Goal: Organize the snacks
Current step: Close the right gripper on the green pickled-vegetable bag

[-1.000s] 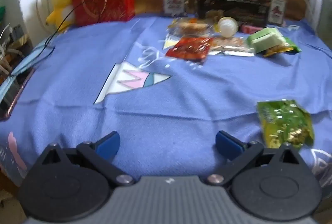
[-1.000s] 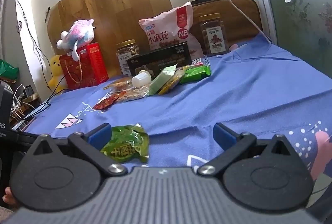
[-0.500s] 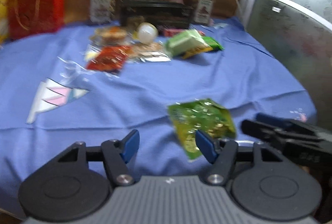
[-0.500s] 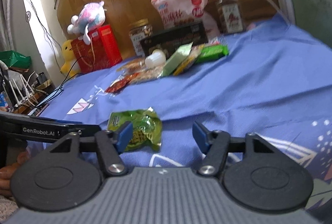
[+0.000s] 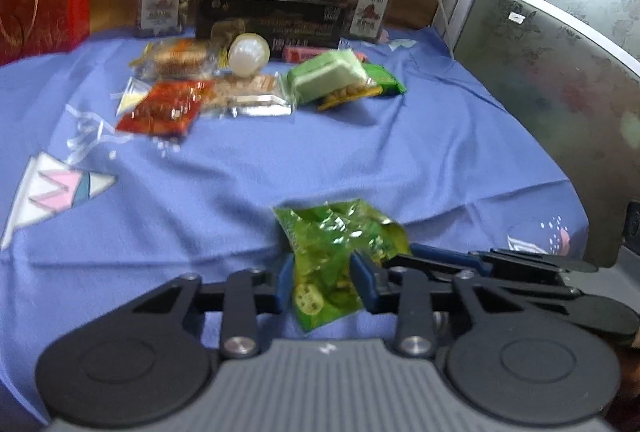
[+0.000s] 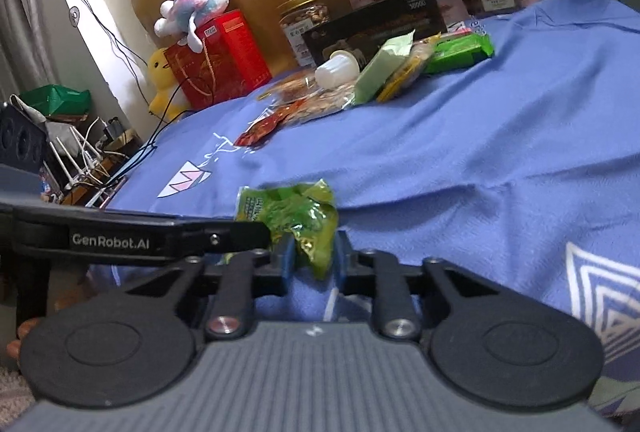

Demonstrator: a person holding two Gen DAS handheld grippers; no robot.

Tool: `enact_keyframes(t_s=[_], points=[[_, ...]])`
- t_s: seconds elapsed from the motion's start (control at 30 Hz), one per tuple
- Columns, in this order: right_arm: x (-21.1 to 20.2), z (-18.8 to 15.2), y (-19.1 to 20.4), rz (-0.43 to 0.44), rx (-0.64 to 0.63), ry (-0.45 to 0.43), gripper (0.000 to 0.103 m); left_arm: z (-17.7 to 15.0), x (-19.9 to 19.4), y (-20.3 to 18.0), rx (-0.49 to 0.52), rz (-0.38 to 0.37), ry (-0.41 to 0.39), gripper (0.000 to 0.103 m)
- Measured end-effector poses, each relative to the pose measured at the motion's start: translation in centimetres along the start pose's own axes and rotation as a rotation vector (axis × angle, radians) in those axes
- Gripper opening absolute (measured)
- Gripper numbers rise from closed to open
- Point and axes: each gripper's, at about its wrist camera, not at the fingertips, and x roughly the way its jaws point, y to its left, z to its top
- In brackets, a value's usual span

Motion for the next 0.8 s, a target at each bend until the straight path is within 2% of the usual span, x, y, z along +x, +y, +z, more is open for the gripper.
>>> enact_keyframes(t_s=[0.03,0.2,0.3,0.43,0.67,0.8], points=[[0.0,0.3,0.1,0.006,-0.007,-0.007,0.015,0.5,-0.1,-0.1,0.01,-0.01,-0.009,0.023],[1.3,3.3,1.0,0.001,-0.082,-0.058,0.015,4.0,0.7,0.1,0.042,0.046,-0.066,0.023],[3.2,4.7,0.9,-0.031,-0.124,-0.075,0.015,5.5,2.4,1.1,0.02,0.066,-0.061,0.023],[5.1,5.3,0.1,-0.048,-0.11,-0.041,0.017,5.8,3.8,2.1,0.0,0.092,-0.033,0.023],[5.8,4.8,-0.7,-0.049,-0.056,-0.003,0.027,5.2,4.3,3.0,0.0,0.163,-0.021,0.028],[5.8,4.5,-1.1,-0.037,-0.027,-0.009,0.029,5.1,4.5,2.8,0.008,0.212,-0.014,0.029]])
